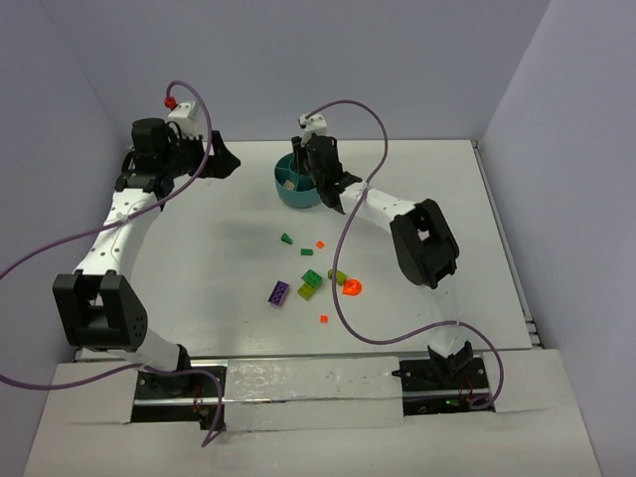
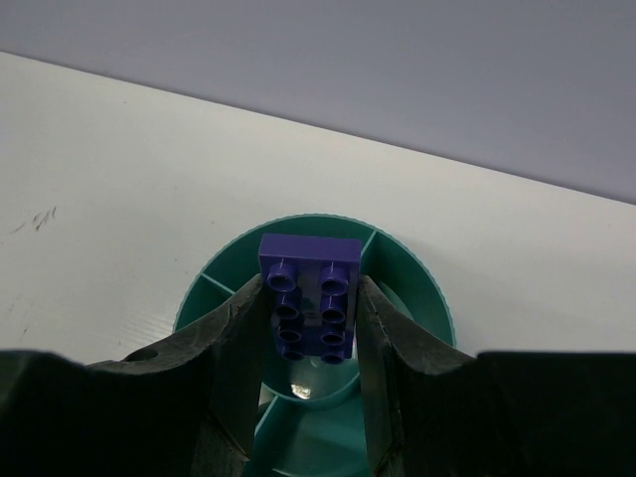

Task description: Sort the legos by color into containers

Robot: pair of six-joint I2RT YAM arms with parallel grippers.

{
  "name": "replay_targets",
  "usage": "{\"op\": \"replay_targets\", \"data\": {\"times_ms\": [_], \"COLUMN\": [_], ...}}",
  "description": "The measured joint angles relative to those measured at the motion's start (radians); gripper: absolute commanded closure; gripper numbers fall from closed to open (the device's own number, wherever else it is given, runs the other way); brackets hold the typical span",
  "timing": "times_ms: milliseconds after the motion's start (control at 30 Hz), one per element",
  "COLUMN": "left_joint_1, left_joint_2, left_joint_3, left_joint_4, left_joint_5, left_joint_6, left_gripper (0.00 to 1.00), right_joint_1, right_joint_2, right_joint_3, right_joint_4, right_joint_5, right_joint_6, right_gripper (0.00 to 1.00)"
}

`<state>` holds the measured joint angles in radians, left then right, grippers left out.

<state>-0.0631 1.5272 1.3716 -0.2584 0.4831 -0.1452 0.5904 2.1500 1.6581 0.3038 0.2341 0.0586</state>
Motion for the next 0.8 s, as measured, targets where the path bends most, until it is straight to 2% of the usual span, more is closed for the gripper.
{"op": "replay_targets", "data": {"times_ms": [267, 433, 567, 633, 800], "left_joint_1": [0.000, 0.000, 0.000, 0.000, 0.001], "left_joint_2": [0.011, 0.011, 0.011, 0.011, -0.004], "left_joint_3": [0.000, 0.000, 0.000, 0.000, -0.024], "left_joint_4": [-0.002, -0.011, -0.027, -0.032, -0.031], "left_joint_5": [0.000, 0.000, 0.000, 0.000, -0.001], "left_joint_6": [0.009, 0.020, 0.026, 0.027, 0.031], "left_gripper": [0.01, 0.01, 0.01, 0.01, 0.01], "right_joint_1": [-0.005, -0.006, -0.006, -0.006, -0.006], "right_joint_2": [0.021, 0.040, 0.046, 0.046, 0.044], "right_joint_3": [0.013, 0.018, 0.019, 0.019, 0.020], "right_joint_4": [0.003, 0.002, 0.001, -0.001, -0.022], "right_joint_5": [-0.019, -0.026, -0.029, -0.036, -0.059], "right_joint_6": [0.004, 0.009, 0.018, 0.020, 0.044], "right_gripper": [0.78, 0.54, 0.31, 0.25, 0.18]}}
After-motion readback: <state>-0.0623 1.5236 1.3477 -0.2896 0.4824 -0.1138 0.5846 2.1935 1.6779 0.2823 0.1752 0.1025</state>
